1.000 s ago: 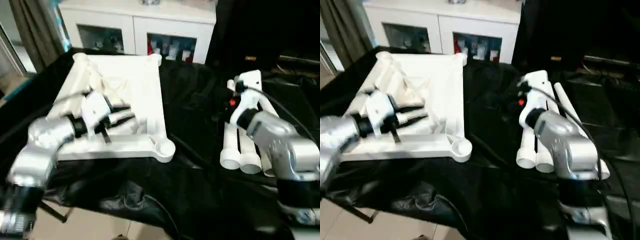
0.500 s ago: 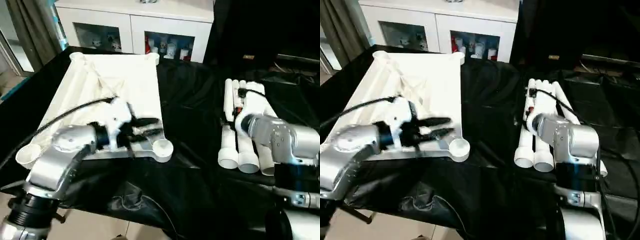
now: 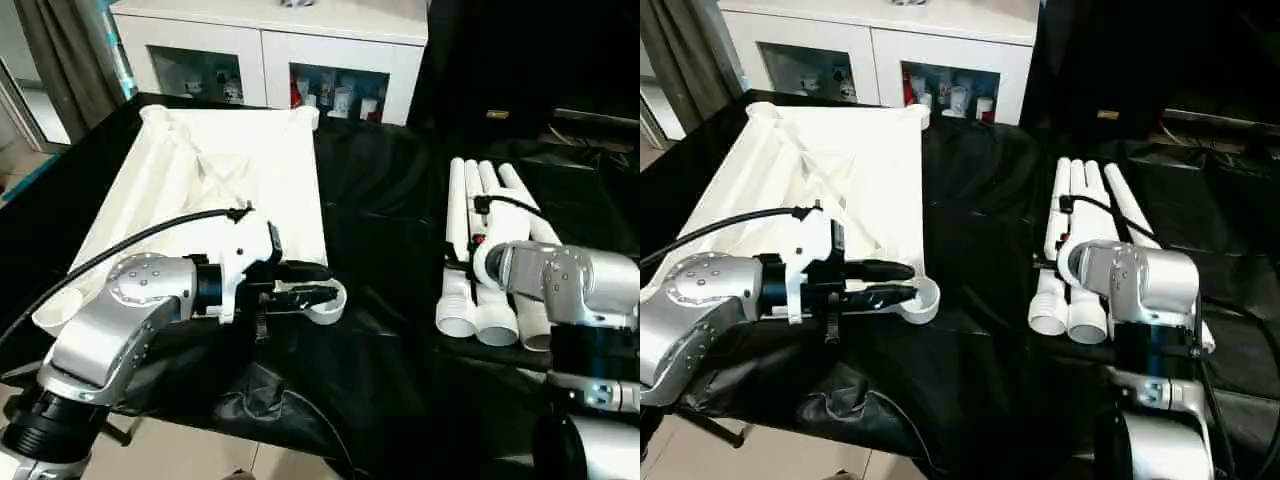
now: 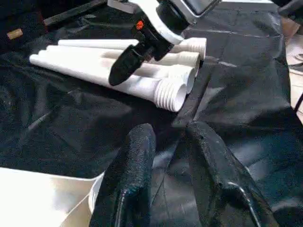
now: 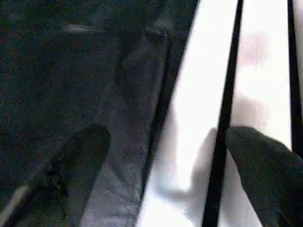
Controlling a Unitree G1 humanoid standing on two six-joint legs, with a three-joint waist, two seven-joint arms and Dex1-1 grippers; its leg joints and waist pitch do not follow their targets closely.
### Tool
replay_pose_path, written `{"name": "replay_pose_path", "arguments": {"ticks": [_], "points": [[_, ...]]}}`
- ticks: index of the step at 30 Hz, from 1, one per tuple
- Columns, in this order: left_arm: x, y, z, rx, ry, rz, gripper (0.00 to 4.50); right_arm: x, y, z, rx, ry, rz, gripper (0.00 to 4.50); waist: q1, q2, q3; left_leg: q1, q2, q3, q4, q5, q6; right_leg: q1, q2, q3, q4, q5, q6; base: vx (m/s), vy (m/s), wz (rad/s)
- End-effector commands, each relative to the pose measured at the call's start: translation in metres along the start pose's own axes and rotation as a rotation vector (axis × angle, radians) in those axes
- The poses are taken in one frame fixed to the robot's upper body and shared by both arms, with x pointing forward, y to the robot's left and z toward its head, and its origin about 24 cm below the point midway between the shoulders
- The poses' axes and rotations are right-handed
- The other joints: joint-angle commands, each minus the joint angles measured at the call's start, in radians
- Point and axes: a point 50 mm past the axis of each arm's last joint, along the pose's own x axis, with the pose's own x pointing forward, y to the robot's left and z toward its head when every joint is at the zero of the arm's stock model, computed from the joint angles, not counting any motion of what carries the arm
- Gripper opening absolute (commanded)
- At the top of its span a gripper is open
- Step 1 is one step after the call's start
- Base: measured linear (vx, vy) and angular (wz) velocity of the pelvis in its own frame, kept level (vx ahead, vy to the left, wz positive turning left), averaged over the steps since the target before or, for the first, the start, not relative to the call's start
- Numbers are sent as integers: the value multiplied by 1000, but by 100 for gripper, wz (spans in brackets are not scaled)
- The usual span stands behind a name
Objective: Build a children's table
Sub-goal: Pick table leg
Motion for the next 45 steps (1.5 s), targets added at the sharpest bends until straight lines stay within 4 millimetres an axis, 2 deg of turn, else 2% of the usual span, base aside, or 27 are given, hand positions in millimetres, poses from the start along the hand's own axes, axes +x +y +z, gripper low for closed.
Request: {"name": "replay_pose_path", "arguments": {"ticks": [1,8,16,17,20,21,25,26,34,35,37,39,42,45], "points": [[1,-4,1,18,23,-22,131,-1,-4,3,12,10,-7,445,2,-6,-67,0,61,-18,-78,1,-21,64,-80,60,-60,-59,-204,0,0,0],[-1,-5,0,14,45,-29,131,5,-1,0,55,55,35,445,3,-1,-68,0,61,-19,-76,12,-17,64,-82,59,-56,-50,-213,0,0,0],[-1,-7,1,12,58,-51,131,12,-2,-5,29,108,35,445,4,-4,-68,-1,61,-18,-76,10,-15,66,-82,58,-56,-48,-220,0,0,0],[-1,-7,1,13,61,-56,131,14,-2,-6,21,120,36,415,4,-7,-67,-1,61,-18,-76,4,-14,66,-83,58,-58,-62,-220,0,0,0],[0,-8,1,16,66,-61,131,17,-3,-8,18,132,33,402,4,-6,-68,-1,62,-18,-76,4,-15,65,-84,58,-58,-76,-220,0,0,0],[0,-8,1,17,65,-61,131,18,-4,-8,16,136,31,388,4,-12,-68,-1,62,-17,-75,7,-12,66,-83,58,-58,-73,-219,0,0,0],[2,-8,2,22,62,-60,131,20,-5,-8,11,146,32,355,5,-14,-68,-1,62,-16,-74,19,-6,64,-83,58,-56,-56,-223,0,0,0],[2,-8,2,25,63,-59,131,21,-5,-8,11,150,35,329,4,-17,-68,-2,61,-15,-74,20,-4,66,-83,58,-56,-53,-224,0,0,0],[4,-8,0,47,76,-59,131,27,-6,-10,20,164,43,271,3,-18,-66,-1,63,-16,-75,-6,-8,63,-83,57,-60,-99,-217,0,0,0],[5,-8,0,50,77,-58,158,27,-6,-10,20,164,42,254,3,-18,-66,-1,63,-16,-75,-9,-10,63,-84,57,-61,-106,-216,0,0,0],[5,-7,0,51,79,-55,158,28,-6,-10,21,164,43,254,2,-19,-66,-3,62,-17,-75,-10,-11,64,-84,57,-61,-112,-214,0,0,0],[6,-3,2,62,68,-27,178,29,-6,-11,26,163,42,223,4,-14,-66,-2,62,-17,-74,-10,-12,63,-84,57,-61,-112,-213,0,0,0],[6,1,4,52,56,-8,201,31,-7,-10,38,154,36,205,3,-16,-67,-3,61,-16,-73,-10,-12,64,-84,57,-61,-108,-214,0,0,0],[6,4,4,44,49,2,228,32,-8,-9,51,144,34,193,4,-8,-68,-1,60,-16,-72,-11,-14,62,-81,57,-60,-87,-222,0,0,0]]}}
